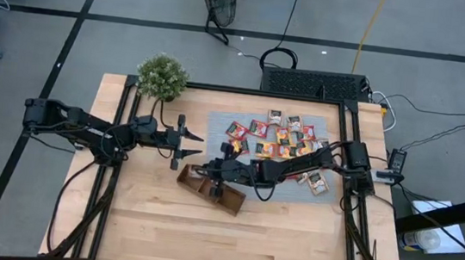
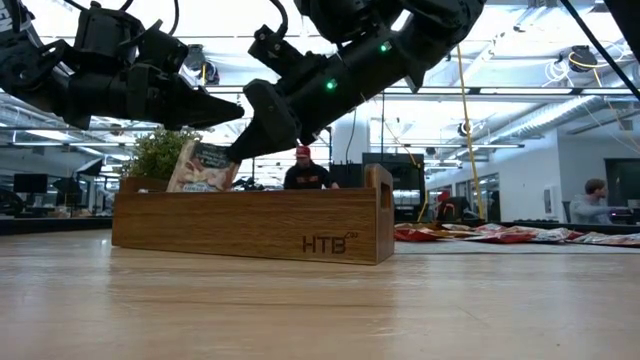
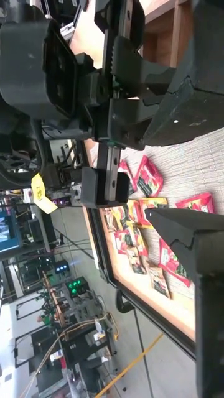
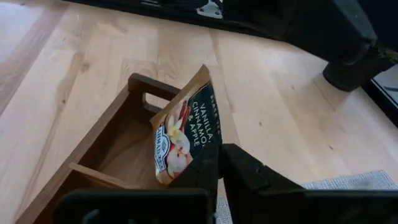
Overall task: Pick & Place Tea
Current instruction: Put the brown tea bag into the left section of the wooden organizer
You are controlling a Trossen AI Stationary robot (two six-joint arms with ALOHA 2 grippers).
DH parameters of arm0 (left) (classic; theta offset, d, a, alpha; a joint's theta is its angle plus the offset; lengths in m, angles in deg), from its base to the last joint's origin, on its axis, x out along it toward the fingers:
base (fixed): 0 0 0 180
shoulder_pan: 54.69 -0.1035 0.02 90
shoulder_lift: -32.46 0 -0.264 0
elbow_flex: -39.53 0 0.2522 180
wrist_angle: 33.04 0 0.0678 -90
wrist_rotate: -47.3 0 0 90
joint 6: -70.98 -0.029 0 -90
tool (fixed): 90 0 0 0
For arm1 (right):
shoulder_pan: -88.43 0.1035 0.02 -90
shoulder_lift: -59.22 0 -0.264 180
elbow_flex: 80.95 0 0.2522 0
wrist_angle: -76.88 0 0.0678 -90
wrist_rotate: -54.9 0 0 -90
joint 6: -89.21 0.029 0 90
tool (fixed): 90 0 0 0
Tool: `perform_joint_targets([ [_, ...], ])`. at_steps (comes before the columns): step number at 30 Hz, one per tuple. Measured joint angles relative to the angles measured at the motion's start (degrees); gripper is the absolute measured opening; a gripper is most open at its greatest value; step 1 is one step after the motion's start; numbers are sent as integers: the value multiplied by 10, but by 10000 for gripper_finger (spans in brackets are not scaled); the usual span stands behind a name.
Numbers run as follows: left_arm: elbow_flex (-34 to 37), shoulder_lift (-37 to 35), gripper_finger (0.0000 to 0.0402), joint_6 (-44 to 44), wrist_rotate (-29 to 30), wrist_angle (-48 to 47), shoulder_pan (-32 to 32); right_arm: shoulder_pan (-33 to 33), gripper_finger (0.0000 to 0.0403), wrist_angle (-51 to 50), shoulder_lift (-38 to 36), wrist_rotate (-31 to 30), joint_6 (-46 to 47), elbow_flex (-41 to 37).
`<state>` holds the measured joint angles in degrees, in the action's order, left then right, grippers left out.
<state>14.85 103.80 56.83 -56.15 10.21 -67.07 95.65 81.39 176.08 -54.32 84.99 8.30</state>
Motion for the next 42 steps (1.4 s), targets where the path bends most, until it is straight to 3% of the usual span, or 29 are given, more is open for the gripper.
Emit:
perform_joint_targets([
  [6,0,0,175,-1,0,0,0,-1,56,5,0,43,0,0],
  [14,0,0,175,1,0,0,0,-2,113,17,0,44,0,0],
  [23,0,0,175,27,0,0,19,-2,127,-15,-37,25,-45,-1],
  [27,0,0,175,21,0,1,27,-8,119,-116,-79,23,-39,-1],
  [30,0,0,175,-2,0,1,28,-12,112,-228,-116,-14,-13,0],
  [37,0,0,175,-44,0,4,27,-16,101,-508,-172,-83,107,-1],
  [39,0,0,175,-56,1,4,26,-16,99,-563,-191,-119,147,-12],
  [42,0,-1,175,-63,9,4,23,-17,98,-606,-229,-114,199,-60],
])
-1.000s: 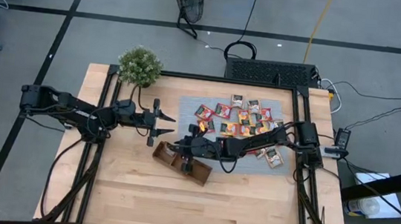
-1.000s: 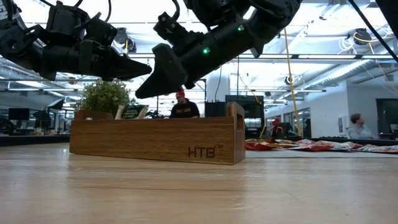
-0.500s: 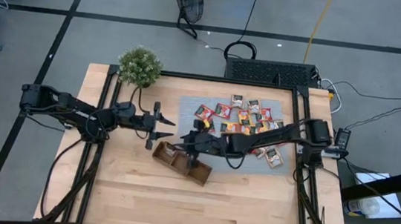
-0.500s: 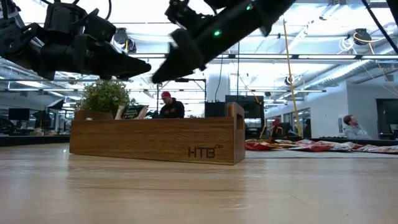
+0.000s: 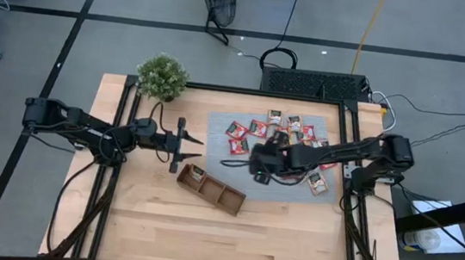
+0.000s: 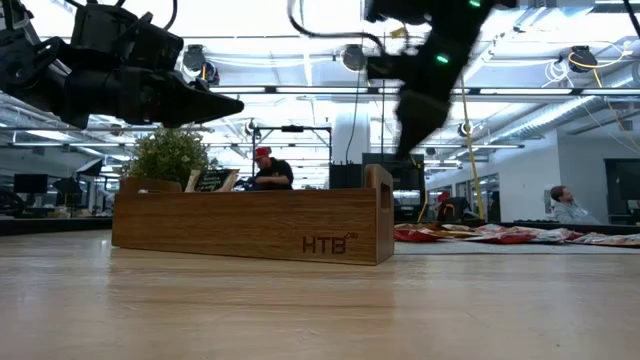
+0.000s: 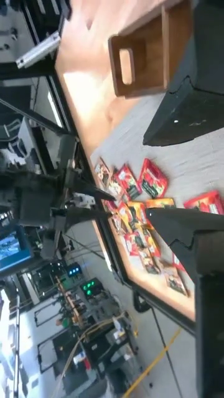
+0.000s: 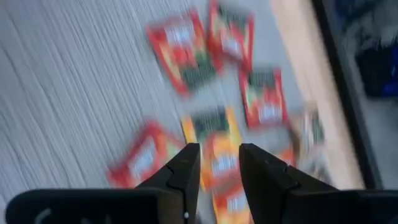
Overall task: Pick & Place Tea
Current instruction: Put the brown tea bag into the left section of the wooden organizer
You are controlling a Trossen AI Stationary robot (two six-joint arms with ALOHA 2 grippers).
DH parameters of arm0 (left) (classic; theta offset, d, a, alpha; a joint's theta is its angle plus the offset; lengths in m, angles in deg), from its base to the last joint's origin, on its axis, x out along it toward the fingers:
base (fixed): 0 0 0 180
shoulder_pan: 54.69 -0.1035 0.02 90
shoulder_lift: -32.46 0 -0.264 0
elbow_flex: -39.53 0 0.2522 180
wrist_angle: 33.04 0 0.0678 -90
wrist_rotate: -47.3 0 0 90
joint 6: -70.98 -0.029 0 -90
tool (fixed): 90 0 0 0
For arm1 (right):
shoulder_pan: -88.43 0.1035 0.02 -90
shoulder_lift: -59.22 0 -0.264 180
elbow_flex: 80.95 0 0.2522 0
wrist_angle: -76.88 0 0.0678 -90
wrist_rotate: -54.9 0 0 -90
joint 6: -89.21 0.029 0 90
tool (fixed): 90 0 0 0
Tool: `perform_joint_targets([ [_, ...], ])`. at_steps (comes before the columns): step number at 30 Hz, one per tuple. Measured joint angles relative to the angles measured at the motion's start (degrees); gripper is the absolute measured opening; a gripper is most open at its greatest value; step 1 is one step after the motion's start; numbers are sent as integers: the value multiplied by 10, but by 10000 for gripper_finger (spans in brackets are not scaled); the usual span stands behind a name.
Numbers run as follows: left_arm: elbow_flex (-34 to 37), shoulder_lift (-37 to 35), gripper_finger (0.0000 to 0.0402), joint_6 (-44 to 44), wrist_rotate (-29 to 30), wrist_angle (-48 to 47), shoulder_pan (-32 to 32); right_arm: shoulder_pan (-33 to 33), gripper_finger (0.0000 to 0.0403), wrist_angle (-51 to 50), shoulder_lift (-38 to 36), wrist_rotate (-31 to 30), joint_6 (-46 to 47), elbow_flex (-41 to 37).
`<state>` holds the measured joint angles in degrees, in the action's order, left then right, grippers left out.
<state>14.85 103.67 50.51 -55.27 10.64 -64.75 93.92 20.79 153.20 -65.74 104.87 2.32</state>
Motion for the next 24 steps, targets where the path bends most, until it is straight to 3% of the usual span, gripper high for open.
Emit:
perform_joint_targets([
  [6,0,-50,175,13,1,-10,-29,3,95,14,-111,82,122,-134],
  [16,0,-111,175,84,-28,-99,-88,7,93,19,-303,113,426,-323],
  [24,0,-109,175,62,-28,-102,-94,-3,93,25,-376,130,512,-427],
])
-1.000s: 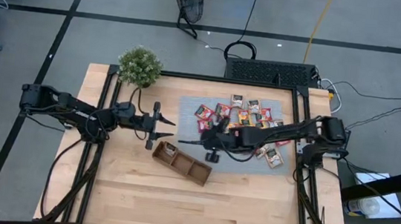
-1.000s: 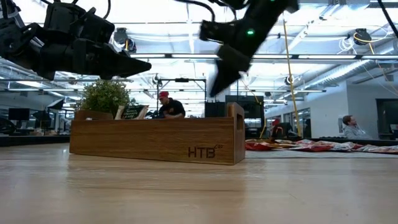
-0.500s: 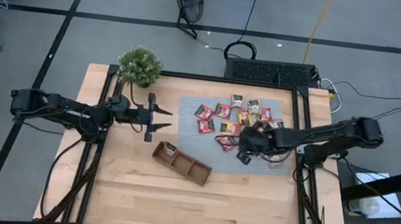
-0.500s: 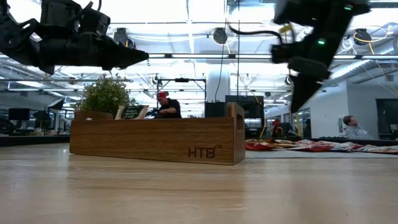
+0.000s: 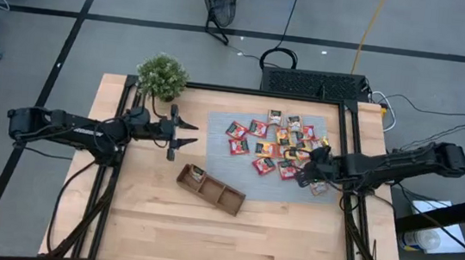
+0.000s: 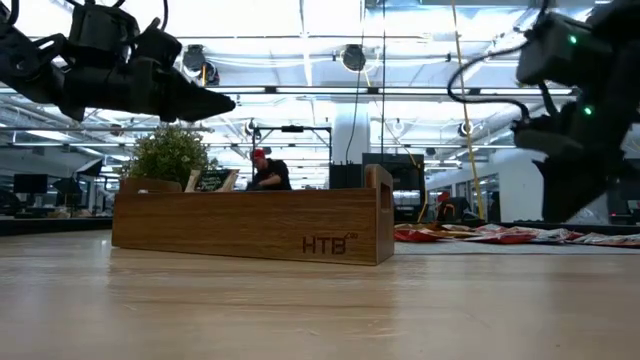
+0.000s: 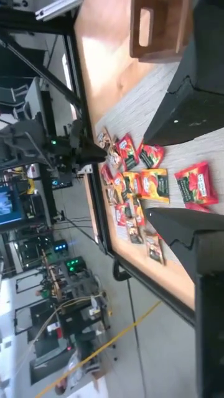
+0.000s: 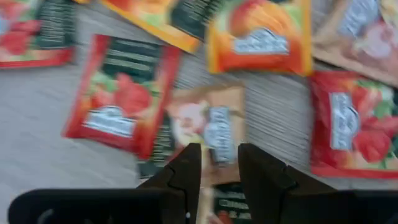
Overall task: Pick & Place Tea
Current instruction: Put the brown tea bag into the left section of the wooden organizer
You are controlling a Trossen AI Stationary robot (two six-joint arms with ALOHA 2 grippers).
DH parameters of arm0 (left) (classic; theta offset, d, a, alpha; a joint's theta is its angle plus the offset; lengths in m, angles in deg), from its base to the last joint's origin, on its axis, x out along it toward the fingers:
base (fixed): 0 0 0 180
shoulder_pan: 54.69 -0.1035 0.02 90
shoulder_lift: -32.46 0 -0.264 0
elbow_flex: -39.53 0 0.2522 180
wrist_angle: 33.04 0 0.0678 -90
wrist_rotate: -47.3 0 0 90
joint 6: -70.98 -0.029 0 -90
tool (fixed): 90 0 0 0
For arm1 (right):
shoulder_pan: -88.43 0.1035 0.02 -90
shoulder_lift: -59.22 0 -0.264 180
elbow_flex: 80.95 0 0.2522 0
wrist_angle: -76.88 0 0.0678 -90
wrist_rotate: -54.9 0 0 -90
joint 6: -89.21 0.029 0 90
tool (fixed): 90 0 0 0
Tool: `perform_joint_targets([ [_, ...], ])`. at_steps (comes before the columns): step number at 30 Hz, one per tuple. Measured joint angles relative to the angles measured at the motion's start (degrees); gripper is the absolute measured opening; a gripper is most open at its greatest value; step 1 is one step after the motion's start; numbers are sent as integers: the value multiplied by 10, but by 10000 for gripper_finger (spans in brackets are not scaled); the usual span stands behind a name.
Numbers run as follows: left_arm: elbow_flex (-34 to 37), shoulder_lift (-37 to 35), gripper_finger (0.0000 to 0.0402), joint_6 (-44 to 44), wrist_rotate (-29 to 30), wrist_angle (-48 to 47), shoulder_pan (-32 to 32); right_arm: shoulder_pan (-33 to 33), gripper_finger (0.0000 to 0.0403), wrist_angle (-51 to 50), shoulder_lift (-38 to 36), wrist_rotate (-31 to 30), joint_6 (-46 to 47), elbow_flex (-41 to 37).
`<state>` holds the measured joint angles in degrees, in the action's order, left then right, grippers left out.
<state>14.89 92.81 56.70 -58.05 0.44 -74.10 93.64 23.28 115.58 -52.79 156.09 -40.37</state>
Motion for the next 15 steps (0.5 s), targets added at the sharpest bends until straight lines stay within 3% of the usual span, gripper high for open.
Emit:
perform_joint_targets([
  [10,0,0,175,-25,0,0,0,0,93,24,-5,0,27,-36],
  [15,0,0,175,-25,0,0,0,0,93,70,-5,30,13,-36],
])
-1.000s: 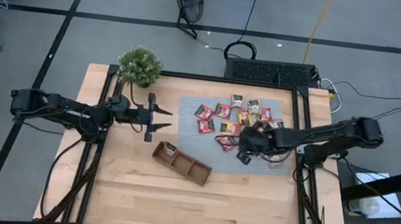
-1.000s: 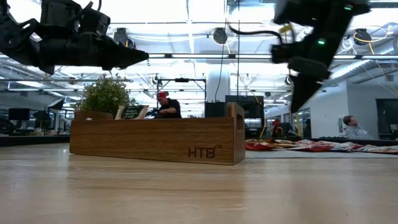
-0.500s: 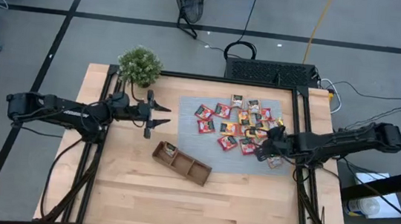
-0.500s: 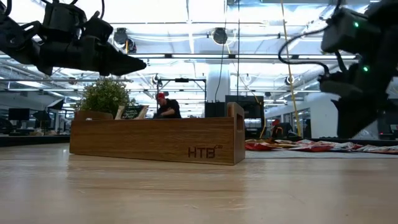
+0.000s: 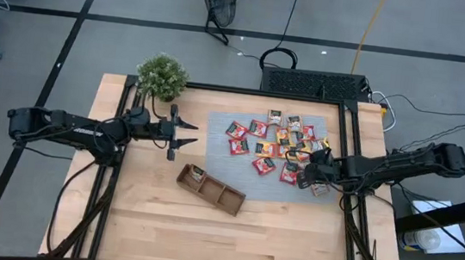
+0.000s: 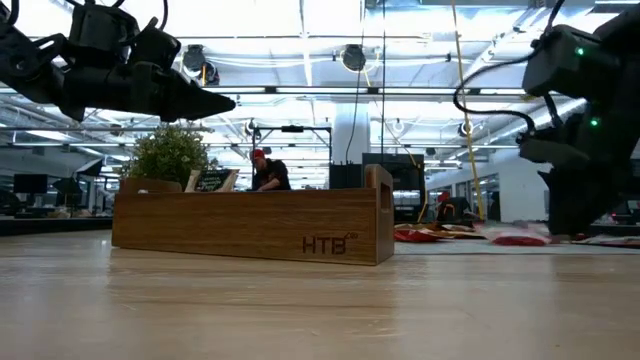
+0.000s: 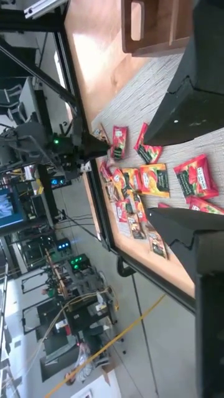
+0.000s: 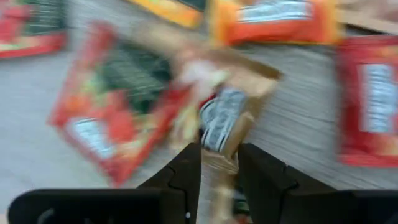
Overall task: Pick & Place Tea
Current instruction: Put the brown tea bag into the left section of the wooden organizer
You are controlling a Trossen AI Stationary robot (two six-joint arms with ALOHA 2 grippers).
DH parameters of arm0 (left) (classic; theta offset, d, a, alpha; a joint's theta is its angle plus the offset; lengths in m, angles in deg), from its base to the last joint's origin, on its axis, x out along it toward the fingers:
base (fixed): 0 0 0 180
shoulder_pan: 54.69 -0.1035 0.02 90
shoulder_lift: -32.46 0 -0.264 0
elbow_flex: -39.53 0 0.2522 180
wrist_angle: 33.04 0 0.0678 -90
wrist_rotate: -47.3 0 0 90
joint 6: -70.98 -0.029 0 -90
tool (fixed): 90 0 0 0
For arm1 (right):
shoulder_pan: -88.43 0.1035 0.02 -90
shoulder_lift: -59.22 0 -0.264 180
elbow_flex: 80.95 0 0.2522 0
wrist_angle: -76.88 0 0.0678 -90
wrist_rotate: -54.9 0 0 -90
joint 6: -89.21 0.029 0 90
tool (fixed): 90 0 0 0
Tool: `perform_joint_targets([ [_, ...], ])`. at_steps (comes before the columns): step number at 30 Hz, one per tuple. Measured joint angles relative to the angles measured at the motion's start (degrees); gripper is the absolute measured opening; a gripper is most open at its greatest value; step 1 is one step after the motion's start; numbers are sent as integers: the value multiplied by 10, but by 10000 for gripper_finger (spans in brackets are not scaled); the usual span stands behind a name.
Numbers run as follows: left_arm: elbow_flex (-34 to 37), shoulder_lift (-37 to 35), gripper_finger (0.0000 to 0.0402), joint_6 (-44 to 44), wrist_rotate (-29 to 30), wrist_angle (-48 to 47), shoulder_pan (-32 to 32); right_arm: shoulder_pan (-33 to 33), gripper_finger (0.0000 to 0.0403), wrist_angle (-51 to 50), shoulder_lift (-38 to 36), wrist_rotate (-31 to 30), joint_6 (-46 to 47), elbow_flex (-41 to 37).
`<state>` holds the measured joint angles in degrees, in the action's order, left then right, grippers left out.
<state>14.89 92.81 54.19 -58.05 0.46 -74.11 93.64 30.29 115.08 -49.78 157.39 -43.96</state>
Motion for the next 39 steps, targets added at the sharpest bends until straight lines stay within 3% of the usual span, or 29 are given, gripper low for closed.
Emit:
perform_joint_targets([
  [5,0,0,175,0,0,0,0,0,93,112,0,0,-79,0],
  [10,0,0,175,0,0,0,0,0,93,159,-1,-11,-162,0],
  [20,0,0,175,2,0,-2,0,3,93,272,-1,-30,-515,0],
  [23,0,0,175,5,0,-3,0,9,93,242,1,-20,-598,0],
  [29,0,0,175,8,1,-8,0,9,120,148,24,-19,-616,0],
  [39,0,0,175,7,5,-4,0,5,230,136,36,-68,-662,0],
])
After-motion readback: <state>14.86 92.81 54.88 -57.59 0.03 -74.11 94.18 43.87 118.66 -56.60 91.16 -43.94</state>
